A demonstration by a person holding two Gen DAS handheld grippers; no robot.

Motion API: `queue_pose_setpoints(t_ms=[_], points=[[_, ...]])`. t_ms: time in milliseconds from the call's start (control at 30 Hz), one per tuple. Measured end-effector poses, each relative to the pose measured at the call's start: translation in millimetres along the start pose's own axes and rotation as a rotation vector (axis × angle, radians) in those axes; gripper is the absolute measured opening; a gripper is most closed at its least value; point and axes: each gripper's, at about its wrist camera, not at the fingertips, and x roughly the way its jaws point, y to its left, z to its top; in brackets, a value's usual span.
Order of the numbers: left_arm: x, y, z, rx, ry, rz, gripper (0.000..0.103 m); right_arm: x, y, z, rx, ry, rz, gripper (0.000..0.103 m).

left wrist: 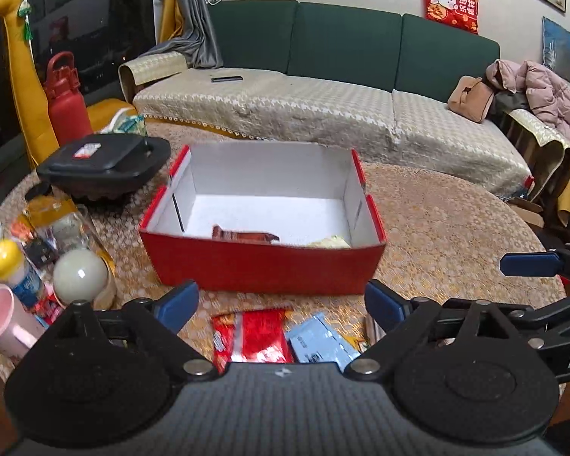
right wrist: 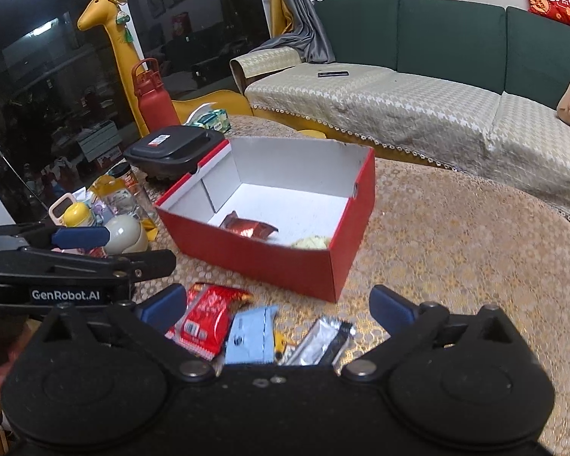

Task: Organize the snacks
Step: 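Withdraw both tools from the box back toward the remaining snacks, then grasp the round chocolate tray with the left gripper while the right grasps the black bar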

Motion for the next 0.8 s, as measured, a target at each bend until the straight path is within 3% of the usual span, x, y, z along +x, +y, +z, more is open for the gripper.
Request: queue_pose_setpoints(t_ms=[233,533,800], points=[[18.2,5.1,-32.5,-0.042,0.088,0.008,0.096,0.6,-13.8,-29.1,0.002,0.019,-0.049,0.103],[52.7,6.5,-75.1,-0.089,0.223,0.053,0.096,23.9,-29.7,-59.0,0.065,0.108,-0.084,0.102],[78.8,6.8,-103.4,-0.102,0.311,0.077,0.096,51.9,-36.9,-83.4,0.082,0.191,-0.114,0.088]])
